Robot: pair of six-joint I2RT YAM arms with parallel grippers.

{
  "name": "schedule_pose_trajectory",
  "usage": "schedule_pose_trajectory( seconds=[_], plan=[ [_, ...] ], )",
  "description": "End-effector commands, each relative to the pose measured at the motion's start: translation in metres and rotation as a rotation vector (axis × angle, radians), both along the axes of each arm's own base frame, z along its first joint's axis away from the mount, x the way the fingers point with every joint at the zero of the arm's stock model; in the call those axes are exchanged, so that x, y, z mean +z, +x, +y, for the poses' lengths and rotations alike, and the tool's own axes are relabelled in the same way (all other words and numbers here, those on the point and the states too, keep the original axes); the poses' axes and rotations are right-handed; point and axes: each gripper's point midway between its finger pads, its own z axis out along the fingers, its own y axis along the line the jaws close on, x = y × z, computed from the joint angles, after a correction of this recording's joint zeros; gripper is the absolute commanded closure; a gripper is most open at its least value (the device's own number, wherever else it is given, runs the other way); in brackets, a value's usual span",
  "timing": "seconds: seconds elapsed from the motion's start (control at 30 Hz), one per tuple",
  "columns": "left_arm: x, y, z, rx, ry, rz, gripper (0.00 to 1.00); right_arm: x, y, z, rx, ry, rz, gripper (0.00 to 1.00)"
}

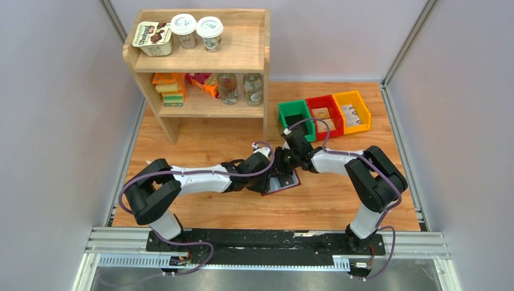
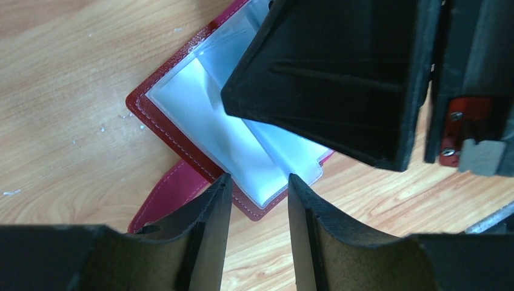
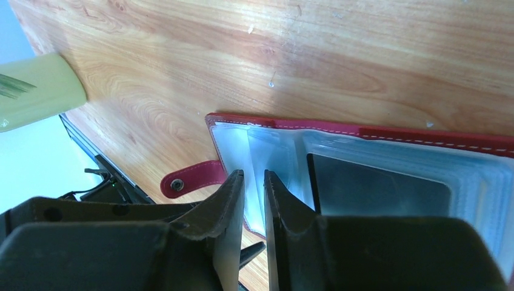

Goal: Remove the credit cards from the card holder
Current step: Remove the credit card from the card holder.

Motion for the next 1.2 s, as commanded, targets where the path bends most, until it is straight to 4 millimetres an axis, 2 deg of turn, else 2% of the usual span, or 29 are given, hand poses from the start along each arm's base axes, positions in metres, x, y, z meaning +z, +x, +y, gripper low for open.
schedule_pose_trajectory(
  seconds=[0.0,0.13,0.27,0.5,0.63,0.77,0.83,0.87,1.0,1.07,1.17],
  plan=[
    [0.002,0.014,-0.013,0.048,-0.007,-0.055,0.53,0.013,0.01,0.009,-0.008,0.044,-0.019,0.79],
    [-0.012,0.012,-0.009,0.087,0.011,-0.033,0.58,0.027,0.01,0.009,0.01,0.049,-0.046,0.78],
    [-0.02,0.012,-0.002,0.12,0.027,-0.027,0.62,0.049,0.015,0.0,0.02,0.004,-0.129,0.75],
    [-0.026,0.008,0.0,0.137,0.024,-0.003,0.65,0.087,0.029,-0.029,-0.002,-0.098,-0.297,0.66],
    [-0.025,0.005,0.002,0.153,0.001,0.001,0.65,0.093,0.034,-0.055,-0.032,-0.197,-0.357,0.6],
    [-0.015,0.005,0.006,0.172,-0.028,-0.01,0.64,0.081,0.036,-0.082,-0.048,-0.273,-0.37,0.6],
    [0.0,0.005,0.01,0.189,-0.052,-0.034,0.63,0.071,0.035,-0.09,-0.038,-0.286,-0.351,0.6],
    [0.0,0.004,0.015,0.194,-0.044,-0.034,0.62,0.068,0.035,-0.093,-0.028,-0.285,-0.344,0.6],
    [0.029,0.007,0.025,0.223,-0.071,-0.087,0.49,0.059,0.033,-0.094,0.019,-0.284,-0.341,0.61],
    [0.047,0.009,0.026,0.226,-0.105,-0.113,0.4,0.053,0.031,-0.092,0.043,-0.281,-0.322,0.62],
    [0.073,0.014,0.024,0.234,-0.165,-0.131,0.33,0.049,0.029,-0.086,0.073,-0.252,-0.302,0.64]
  ],
)
